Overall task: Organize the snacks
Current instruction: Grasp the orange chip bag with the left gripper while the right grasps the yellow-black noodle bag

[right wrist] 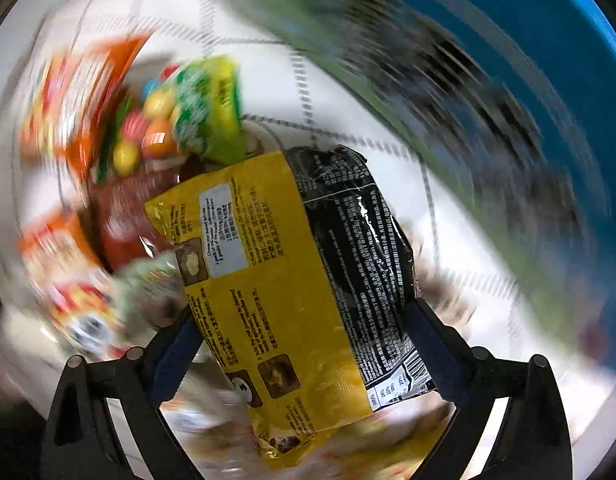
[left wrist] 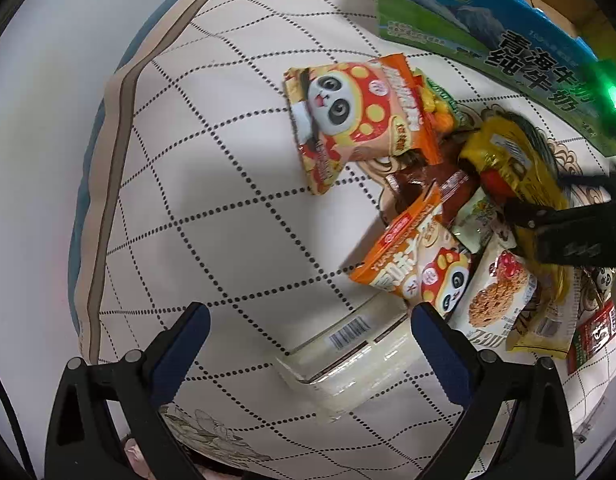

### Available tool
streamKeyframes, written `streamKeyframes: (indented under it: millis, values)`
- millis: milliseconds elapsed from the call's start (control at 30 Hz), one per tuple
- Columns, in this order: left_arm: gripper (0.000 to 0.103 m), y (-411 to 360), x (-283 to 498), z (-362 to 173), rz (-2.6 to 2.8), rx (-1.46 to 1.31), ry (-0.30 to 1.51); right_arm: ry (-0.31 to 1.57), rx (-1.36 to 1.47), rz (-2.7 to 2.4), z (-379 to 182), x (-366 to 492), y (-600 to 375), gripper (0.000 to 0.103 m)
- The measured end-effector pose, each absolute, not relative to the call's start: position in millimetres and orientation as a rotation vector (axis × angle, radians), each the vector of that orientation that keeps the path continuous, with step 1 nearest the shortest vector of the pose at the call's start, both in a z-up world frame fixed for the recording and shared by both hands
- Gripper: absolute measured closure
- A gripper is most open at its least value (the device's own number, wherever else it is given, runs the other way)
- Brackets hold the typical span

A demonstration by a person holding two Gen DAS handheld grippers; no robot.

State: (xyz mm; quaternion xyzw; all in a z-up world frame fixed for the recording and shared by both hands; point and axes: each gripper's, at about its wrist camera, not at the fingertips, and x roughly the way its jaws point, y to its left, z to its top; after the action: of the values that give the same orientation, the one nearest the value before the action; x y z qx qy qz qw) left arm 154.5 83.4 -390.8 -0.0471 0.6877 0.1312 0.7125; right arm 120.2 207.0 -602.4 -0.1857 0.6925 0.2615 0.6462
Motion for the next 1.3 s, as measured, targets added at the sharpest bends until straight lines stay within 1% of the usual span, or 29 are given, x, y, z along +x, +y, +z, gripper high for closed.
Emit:
streamKeyframes:
  millis: [100, 167, 233, 267, 333, 400, 467, 533, 600, 667, 733, 833, 900, 1000, 1067, 1100, 1167, 1300]
  values:
    - [0.0, 94.7, 148.1, -399.4, 0.302, -0.125, 1.539, 1.78, -0.095, 0.576, -606.8, 120.1, 191.1, 0.004]
    - [0.0, 104.1, 147.4, -403.9, 0.305, -0.139, 1.546, 1.818, -0.012, 0.569, -601.4, 122.6, 185.5, 0.004]
    - [0.0, 111.8, 144.7, -407.3, 0.305, -0.155, 1.55, 1.776, -0.049, 0.561, -591.1, 128.8, 184.8, 0.003]
    - [0.0, 116.9, 143.8, -409.8, 0.304, -0.167, 1.555, 1.736, -0.11, 0.551, -587.9, 132.0, 186.2, 0.003]
    - [0.0, 126.4, 141.8, -415.7, 0.303, -0.186, 1.561, 1.729, -0.17, 0.541, -588.5, 144.2, 188.9, 0.003]
    - [0.0, 134.9, 142.2, -421.1, 0.293, -0.223, 1.576, 1.776, -0.209, 0.526, -606.9, 148.6, 194.2, 0.003]
    - [0.0, 139.3, 148.3, -424.0, 0.279, -0.259, 1.589, 1.779, -0.29, 0.512, -624.1, 148.4, 208.2, 0.001]
    - [0.0, 147.8, 149.5, -426.6, 0.265, -0.3, 1.598, 1.759, -0.333, 0.49, -628.4, 144.1, 210.3, 0.003]
    - [0.0, 158.2, 151.5, -425.0, 0.267, -0.312, 1.592, 1.731, -0.322, 0.481, -621.1, 140.9, 202.9, 0.014]
    - [0.0, 167.3, 158.1, -417.8, 0.26, -0.283, 1.562, 1.734, -0.29, 0.458, -617.6, 125.7, 190.8, 0.014]
    - [0.0, 171.1, 166.8, -407.9, 0.236, -0.22, 1.525, 1.74, -0.276, 0.417, -616.6, 128.2, 186.8, 0.014]
    - [0.0, 169.8, 191.6, -393.8, 0.152, -0.063, 1.466, 1.741, -0.278, 0.298, -604.7, 119.9, 155.2, 0.014]
    - [0.0, 158.9, 212.5, -390.1, 0.059, 0.089, 1.446, 1.761, -0.223, 0.227, -602.3, 115.4, 132.5, 0.014]
    - [0.0, 136.2, 238.4, -392.7, -0.075, 0.284, 1.43, 1.814, -0.123, 0.146, -613.9, 107.2, 102.6, 0.013]
    - [0.0, 122.7, 250.2, -404.5, -0.179, 0.409, 1.453, 1.827, -0.099, 0.121, -630.6, 118.0, 91.9, 0.012]
    - [0.0, 119.0, 253.1, -413.4, -0.218, 0.455, 1.476, 1.828, -0.098, 0.115, -629.6, 122.7, 92.5, 0.011]
    - [0.0, 111.6, 259.7, -429.5, -0.262, 0.554, 1.515, 1.834, -0.078, 0.13, -646.6, 126.1, 92.6, 0.006]
    - [0.0, 117.9, 255.1, -469.4, -0.317, 0.675, 1.596, 1.843, -0.074, 0.156, -643.1, 140.2, 90.5, 0.004]
